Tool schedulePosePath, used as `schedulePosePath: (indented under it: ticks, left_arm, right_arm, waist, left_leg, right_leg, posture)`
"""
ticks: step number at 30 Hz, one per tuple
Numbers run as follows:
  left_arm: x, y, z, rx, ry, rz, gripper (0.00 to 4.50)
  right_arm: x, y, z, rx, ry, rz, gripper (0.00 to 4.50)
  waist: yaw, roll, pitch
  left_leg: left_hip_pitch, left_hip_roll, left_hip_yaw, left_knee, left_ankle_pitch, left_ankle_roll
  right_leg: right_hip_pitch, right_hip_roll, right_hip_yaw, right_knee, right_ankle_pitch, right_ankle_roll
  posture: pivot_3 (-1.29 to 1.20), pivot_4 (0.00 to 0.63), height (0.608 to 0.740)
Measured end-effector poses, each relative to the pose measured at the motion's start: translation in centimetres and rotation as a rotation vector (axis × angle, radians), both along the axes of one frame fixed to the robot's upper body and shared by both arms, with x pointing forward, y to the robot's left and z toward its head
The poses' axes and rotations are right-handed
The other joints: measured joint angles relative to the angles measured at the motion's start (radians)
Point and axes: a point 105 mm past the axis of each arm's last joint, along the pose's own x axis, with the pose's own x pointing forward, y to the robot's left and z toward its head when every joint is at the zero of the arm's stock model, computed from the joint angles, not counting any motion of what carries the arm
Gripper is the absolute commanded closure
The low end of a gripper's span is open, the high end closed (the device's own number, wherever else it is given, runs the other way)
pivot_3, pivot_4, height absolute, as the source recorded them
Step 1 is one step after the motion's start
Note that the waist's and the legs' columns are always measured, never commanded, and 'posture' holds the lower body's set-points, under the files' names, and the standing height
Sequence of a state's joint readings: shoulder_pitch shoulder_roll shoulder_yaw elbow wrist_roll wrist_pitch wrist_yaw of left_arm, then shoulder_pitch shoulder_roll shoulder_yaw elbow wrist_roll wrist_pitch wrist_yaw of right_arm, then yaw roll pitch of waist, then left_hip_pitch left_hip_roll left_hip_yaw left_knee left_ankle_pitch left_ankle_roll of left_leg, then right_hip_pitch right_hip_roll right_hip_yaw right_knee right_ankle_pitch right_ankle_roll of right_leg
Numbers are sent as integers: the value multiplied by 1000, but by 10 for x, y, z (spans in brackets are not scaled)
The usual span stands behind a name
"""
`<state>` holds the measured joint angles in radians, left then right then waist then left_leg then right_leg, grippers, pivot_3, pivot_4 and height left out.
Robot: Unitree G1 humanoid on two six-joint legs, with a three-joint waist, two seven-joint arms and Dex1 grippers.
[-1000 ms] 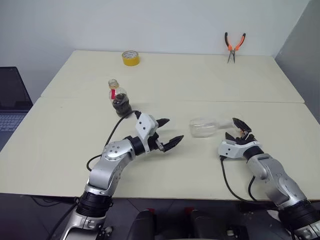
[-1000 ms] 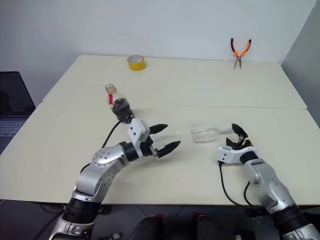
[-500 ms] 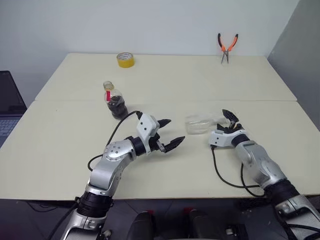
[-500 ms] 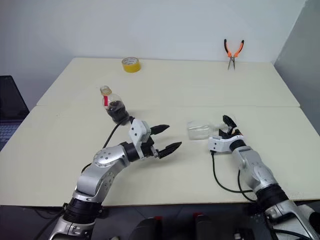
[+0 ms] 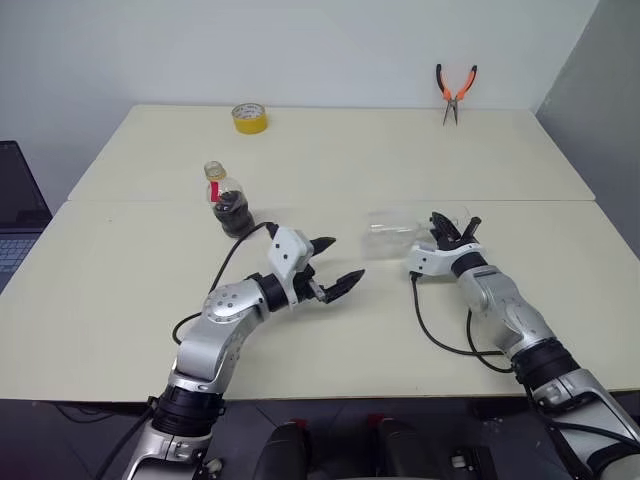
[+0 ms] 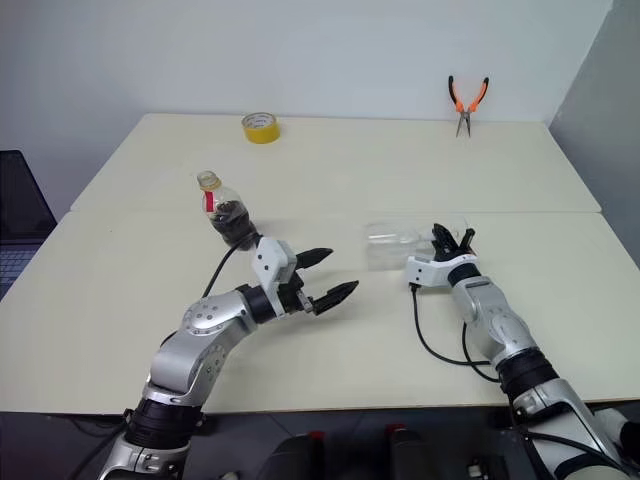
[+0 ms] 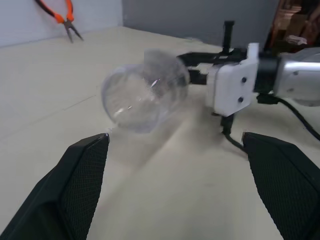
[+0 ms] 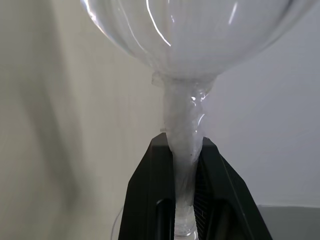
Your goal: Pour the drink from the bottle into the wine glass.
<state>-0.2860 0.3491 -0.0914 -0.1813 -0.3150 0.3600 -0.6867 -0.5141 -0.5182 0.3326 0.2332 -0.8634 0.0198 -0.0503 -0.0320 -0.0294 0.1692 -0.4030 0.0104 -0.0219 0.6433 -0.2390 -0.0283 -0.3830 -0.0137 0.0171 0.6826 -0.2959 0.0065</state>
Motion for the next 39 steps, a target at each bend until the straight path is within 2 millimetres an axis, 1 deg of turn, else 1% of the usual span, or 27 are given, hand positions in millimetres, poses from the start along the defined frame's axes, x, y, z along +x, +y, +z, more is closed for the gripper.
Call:
schedulePosePath:
  ticks: [2, 4, 5, 6, 8, 10, 13, 15, 17, 19, 22, 26, 30, 32, 39]
  left_arm:
    - [0, 7, -1, -10, -2, 28, 0]
    - [-2, 14, -3, -19, -14, 42, 0]
    - [-4, 17, -5, -20, -7, 39, 0]
    - [-7, 20, -7, -17, 0, 26, 0]
    - [-12, 24, -10, -21, 41, -22, 0]
    - [-15, 29, -7, -53, 70, -50, 0]
    - [-14, 44, -1, -71, 72, -44, 0]
    - [-10, 58, 0, -63, 83, -13, 0]
    - [-12, 63, 2, -50, 92, -20, 0]
    - [-18, 62, 3, -14, 99, -57, 0]
    - [-22, 60, 8, 20, 83, -90, 0]
    - [-22, 57, 19, 28, 57, -117, 0]
    - [-21, 58, 29, 44, 37, -130, 0]
    - [-22, 60, 35, 67, 25, -148, 0]
    - [-20, 67, 66, 123, -57, -183, 0]
  right_arm:
    - [-5, 2, 23, 63, -43, 11, 4327]
    - [-12, 7, 34, 185, -36, 32, 4327]
    - [-16, 13, 33, 266, -8, 55, 4327]
    - [-19, 20, 26, 352, 39, 81, 4327]
    - [-25, 35, 6, 545, 174, 138, 4327]
    - [-31, 49, -7, 675, 272, 204, 4327]
    - [-36, 67, -6, 870, 346, 310, 4328]
    - [-45, 82, -11, 1043, 451, 423, 4328]
    - [-51, 93, -19, 1137, 526, 501, 4328]
    - [-48, 97, -26, 1180, 558, 523, 4328]
    - [-42, 97, -34, 1175, 572, 527, 4328]
    - [-38, 97, -45, 1164, 577, 525, 4328]
    - [-37, 101, -54, 1154, 590, 532, 4328]
    - [-36, 101, -57, 1151, 597, 532, 4328]
    - [-37, 104, -60, 1154, 619, 565, 4328]
  waist:
    - [3, 0, 0]
    - [5, 0, 0]
    - [4, 0, 0]
    - [4, 0, 0]
    - [3, 0, 0]
    - [3, 1, 1]
    - [3, 1, 1]
    - [3, 1, 1]
    - [2, 1, 1]
    - [3, 1, 1]
    - [6, 1, 1]
    - [4, 1, 1]
    - [2, 1, 1]
    - [2, 1, 1]
    - [2, 1, 1]
  left_leg:
    - [0, 0, 0, 0, 0, 0]
    - [0, 0, -1, 0, -1, 1]
    - [1, 0, -1, 0, -1, 1]
    - [1, 0, -1, 0, -1, 1]
    - [1, 0, -1, 0, -1, 2]
    - [1, 0, -1, 0, -1, 2]
    - [1, 0, -2, 0, -1, 2]
    - [2, 0, -2, -1, -1, 2]
    - [2, 0, -2, -1, -1, 2]
    - [2, -1, -2, 0, -1, 2]
    - [2, -1, -2, -1, -1, 2]
    - [2, 0, -2, -1, -1, 2]
    - [2, 0, -2, -1, -1, 2]
    - [2, 0, -2, -1, -1, 2]
    - [2, 0, -2, -1, -1, 2]
  right_leg:
    - [0, 0, -1, 0, 0, 0]
    - [1, -1, -1, -1, 0, 0]
    - [2, 0, -1, -1, 0, 0]
    - [2, 0, -1, -1, 0, 0]
    - [2, -1, -2, -1, 0, 0]
    - [2, -1, -2, -1, 0, 0]
    - [2, -1, -2, -1, 0, 0]
    - [2, 0, -2, -1, 0, 0]
    - [2, -1, -2, -1, 0, 0]
    - [3, -1, -2, -1, 0, 0]
    - [2, -1, -2, -1, 0, 0]
    - [2, -1, -2, -1, 0, 0]
    - [2, -1, -2, 0, 0, 0]
    - [2, -1, -2, 0, 0, 0]
    - [2, -1, -2, 0, 0, 0]
  posture:
    - [0, 150, 740]
    - [0, 150, 740]
    - [0, 150, 740]
    - [0, 150, 740]
    - [0, 150, 740]
    - [0, 150, 740]
    - [0, 150, 740]
    - [0, 150, 740]
    - [0, 150, 740]
    - [0, 150, 740]
    - [0, 150, 740]
    - [0, 150, 740]
    - [0, 150, 740]
    - [0, 150, 740]
    - [0, 150, 740]
